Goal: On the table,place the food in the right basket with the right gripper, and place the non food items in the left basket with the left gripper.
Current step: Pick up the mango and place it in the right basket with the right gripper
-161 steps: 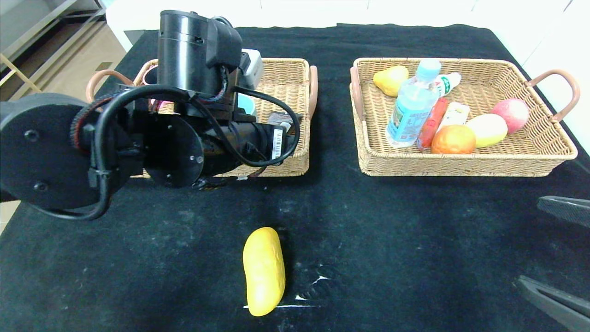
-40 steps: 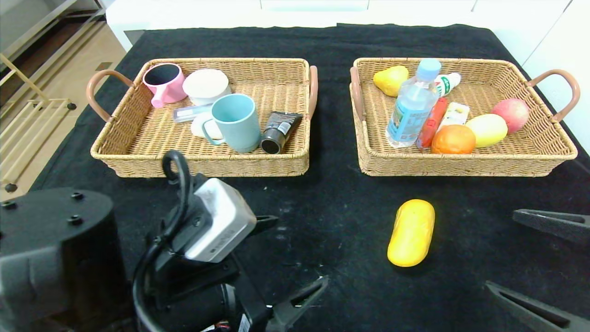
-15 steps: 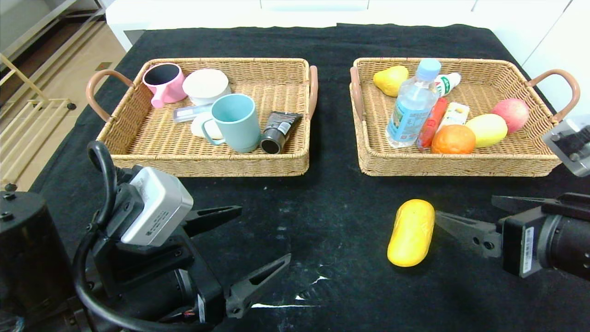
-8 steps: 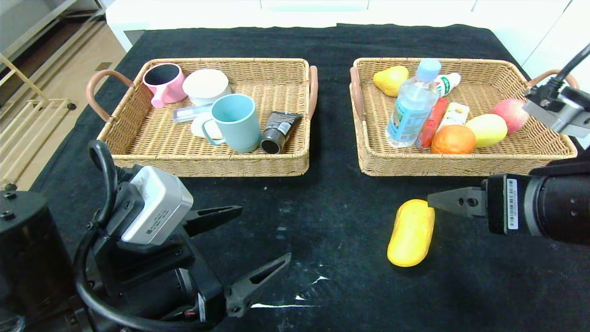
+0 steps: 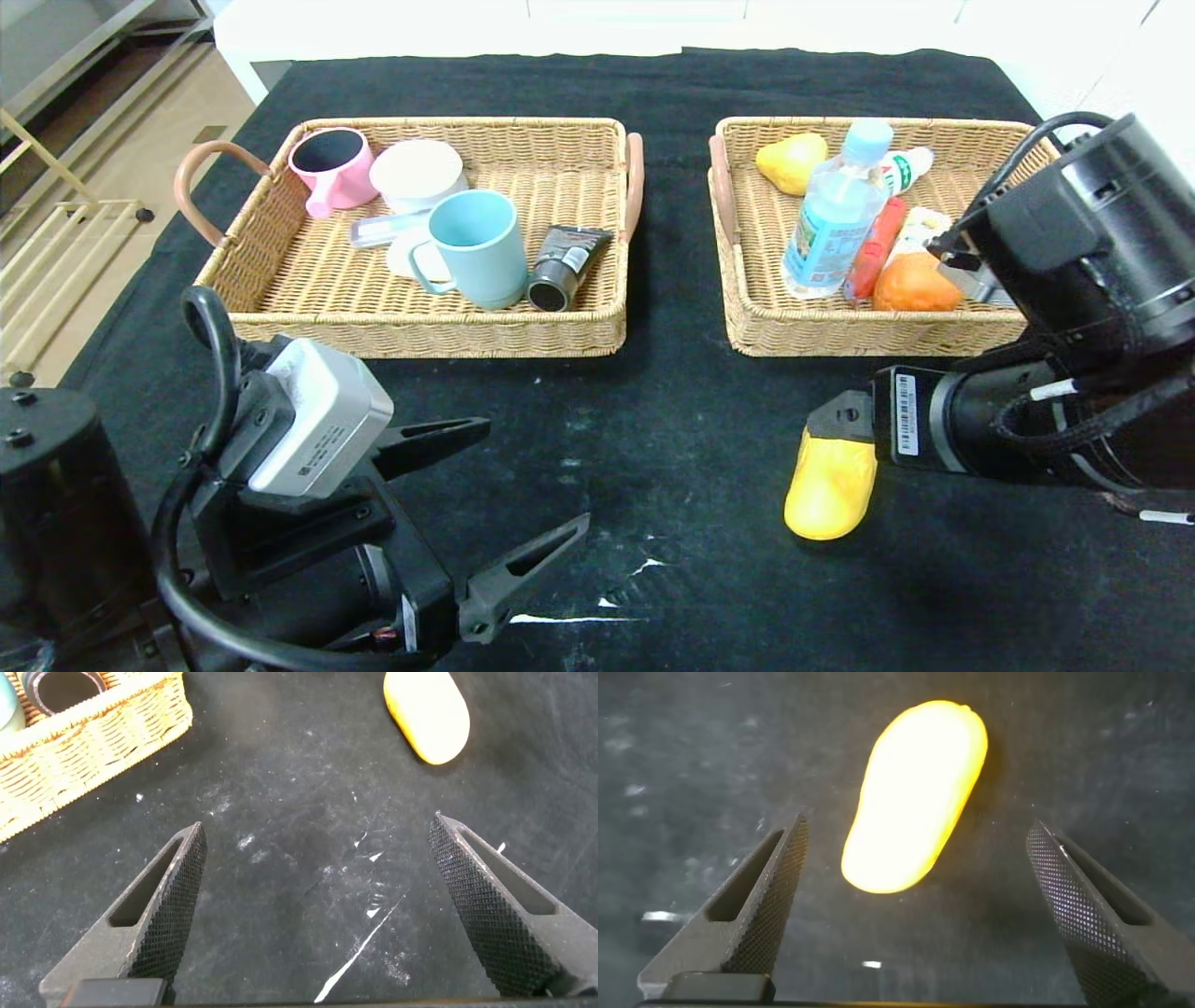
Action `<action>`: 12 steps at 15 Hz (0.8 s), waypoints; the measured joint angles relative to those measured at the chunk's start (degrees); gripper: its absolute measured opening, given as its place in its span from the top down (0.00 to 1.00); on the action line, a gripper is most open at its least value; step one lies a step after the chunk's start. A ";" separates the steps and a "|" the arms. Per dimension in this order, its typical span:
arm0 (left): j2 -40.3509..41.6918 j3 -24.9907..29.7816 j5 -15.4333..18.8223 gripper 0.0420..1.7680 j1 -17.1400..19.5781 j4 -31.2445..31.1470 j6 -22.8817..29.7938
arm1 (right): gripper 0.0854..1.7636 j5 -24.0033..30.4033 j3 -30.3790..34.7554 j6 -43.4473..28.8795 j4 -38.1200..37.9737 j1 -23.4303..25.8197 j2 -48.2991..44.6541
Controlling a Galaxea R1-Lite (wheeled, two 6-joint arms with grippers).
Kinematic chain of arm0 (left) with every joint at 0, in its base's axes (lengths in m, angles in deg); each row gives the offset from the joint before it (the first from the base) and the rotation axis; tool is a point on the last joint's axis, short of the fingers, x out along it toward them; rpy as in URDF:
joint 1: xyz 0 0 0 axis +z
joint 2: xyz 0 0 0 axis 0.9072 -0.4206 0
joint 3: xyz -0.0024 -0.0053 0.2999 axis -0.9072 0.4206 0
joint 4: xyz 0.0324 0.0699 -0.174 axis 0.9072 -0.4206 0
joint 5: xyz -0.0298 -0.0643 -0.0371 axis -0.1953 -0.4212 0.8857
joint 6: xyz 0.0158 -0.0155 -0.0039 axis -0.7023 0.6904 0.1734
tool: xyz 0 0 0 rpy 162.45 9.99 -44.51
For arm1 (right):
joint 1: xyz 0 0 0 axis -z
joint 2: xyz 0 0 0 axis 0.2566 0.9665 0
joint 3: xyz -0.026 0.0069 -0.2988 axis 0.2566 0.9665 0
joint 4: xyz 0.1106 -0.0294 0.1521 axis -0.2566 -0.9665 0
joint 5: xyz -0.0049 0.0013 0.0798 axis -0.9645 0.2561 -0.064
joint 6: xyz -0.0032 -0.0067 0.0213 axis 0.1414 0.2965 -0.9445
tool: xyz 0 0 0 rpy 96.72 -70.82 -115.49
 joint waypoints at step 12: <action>0.02 0.13 0.00 0.03 -0.30 -0.01 -0.33 | 0.03 0.15 0.13 -2.47 0.24 1.39 4.36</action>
